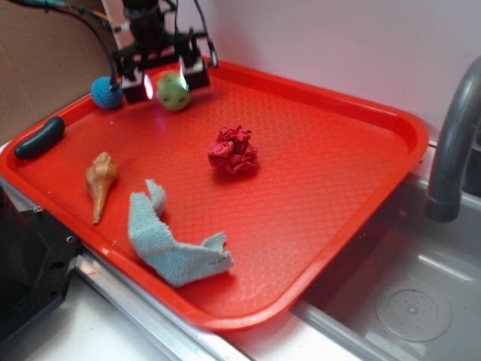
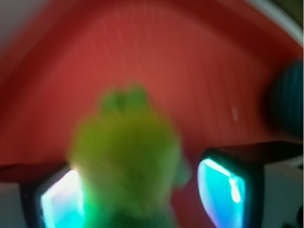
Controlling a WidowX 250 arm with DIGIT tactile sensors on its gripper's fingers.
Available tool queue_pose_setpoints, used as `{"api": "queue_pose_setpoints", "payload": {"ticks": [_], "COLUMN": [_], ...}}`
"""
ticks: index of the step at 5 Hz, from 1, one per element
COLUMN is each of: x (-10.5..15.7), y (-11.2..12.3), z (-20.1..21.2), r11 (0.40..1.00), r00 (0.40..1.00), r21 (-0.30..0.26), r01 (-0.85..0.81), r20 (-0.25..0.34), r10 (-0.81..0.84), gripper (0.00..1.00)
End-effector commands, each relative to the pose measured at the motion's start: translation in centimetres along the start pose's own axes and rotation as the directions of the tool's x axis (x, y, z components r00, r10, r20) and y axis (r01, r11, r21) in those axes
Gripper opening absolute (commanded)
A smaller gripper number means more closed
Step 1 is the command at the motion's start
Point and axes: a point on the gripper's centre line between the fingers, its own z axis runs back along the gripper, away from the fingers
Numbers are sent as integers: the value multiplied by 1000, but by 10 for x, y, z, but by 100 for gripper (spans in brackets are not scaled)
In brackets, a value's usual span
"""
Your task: Grab the green animal.
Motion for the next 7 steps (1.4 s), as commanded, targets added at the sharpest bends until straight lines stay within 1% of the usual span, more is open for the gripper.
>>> {"api": "queue_pose_setpoints", "payload": {"ticks": [1,2,3,4,5,6,7], "x": [-34,-46,-49,-44,-20,-32,-51], "y": [43,69,66,5,-35,-46,-42], "z": [-5,20,68,120,169,188,203], "r11": [999,991,939,841,764,719,706], "r00": [999,991,938,839,769,725,710], "r21": [31,1,-27,-34,-92,-111,-95], "r01": [15,132,343,540,639,686,702], "r20": [-42,-3,54,102,57,12,21], "r10": [-14,-132,-342,-535,-637,-689,-704], "gripper": [0,0,0,0,0,0,0]}}
